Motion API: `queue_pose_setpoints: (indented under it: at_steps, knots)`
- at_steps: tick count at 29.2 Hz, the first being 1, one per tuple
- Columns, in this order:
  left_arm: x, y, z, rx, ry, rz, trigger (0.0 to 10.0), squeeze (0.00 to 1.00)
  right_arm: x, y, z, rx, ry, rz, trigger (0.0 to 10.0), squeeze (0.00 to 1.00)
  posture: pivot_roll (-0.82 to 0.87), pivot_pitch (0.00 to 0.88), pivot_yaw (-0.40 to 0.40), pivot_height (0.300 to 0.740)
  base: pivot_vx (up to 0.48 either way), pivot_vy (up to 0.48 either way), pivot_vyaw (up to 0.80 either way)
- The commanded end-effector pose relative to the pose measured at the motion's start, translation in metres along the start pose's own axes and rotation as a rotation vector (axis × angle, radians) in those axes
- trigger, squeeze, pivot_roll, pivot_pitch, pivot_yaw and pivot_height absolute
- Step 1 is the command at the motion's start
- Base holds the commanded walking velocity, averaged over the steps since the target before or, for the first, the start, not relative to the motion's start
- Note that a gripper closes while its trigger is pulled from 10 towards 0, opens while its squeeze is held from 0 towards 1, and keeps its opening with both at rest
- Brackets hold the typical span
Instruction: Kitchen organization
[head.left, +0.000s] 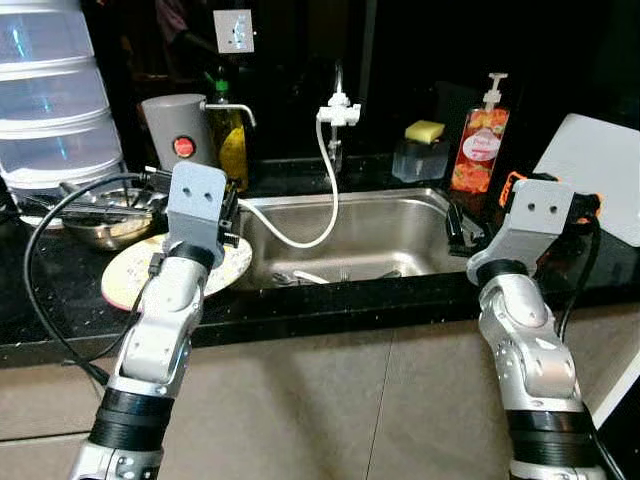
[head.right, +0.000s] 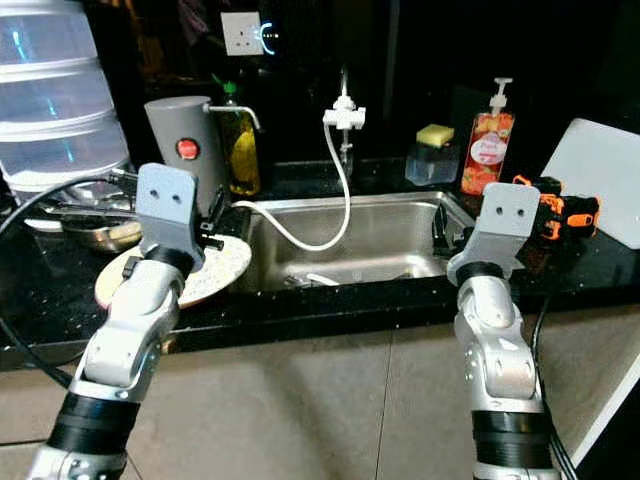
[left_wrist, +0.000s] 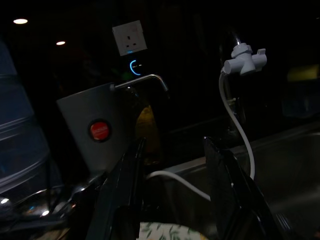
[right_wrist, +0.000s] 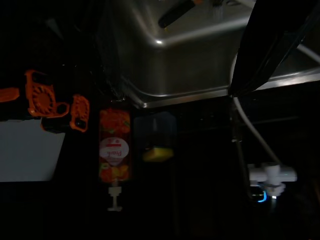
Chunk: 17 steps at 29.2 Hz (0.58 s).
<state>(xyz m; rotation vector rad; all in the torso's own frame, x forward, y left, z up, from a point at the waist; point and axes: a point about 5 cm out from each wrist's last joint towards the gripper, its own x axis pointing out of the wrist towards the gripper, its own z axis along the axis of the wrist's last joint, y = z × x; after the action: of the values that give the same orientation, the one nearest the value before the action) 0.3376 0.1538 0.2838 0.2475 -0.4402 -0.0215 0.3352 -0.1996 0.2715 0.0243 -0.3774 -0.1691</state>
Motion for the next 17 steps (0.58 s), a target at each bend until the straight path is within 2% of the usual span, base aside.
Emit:
queue_pose_setpoints:
  at_steps: [1, 3, 17]
  knots:
    - [-0.0013, -0.0005, -0.0046, -0.005, 0.013, 0.010, 10.0, 0.00, 0.0005, 0.0033, 0.0013, 0.003, -0.009, 0.013, 10.0, 0.00, 0.06, 0.000, 0.017, 0.740, 0.469, 0.000, 0.00]
    - [-0.0015, -0.0002, -0.0046, -0.008, 0.012, 0.012, 10.0, 0.00, 0.0006, 0.0035, 0.0012, 0.003, -0.009, 0.015, 10.0, 0.00, 0.06, 0.000, 0.017, 0.740, 0.469, 0.000, 0.00]
    - [-0.0017, -0.0045, -0.0037, -0.007, 0.003, -0.014, 10.0, 0.00, 0.0027, 0.0052, -0.0012, 0.010, -0.002, 0.021, 10.0, 0.00, 0.07, 0.000, 0.019, 0.740, 0.000, 0.000, 0.00]
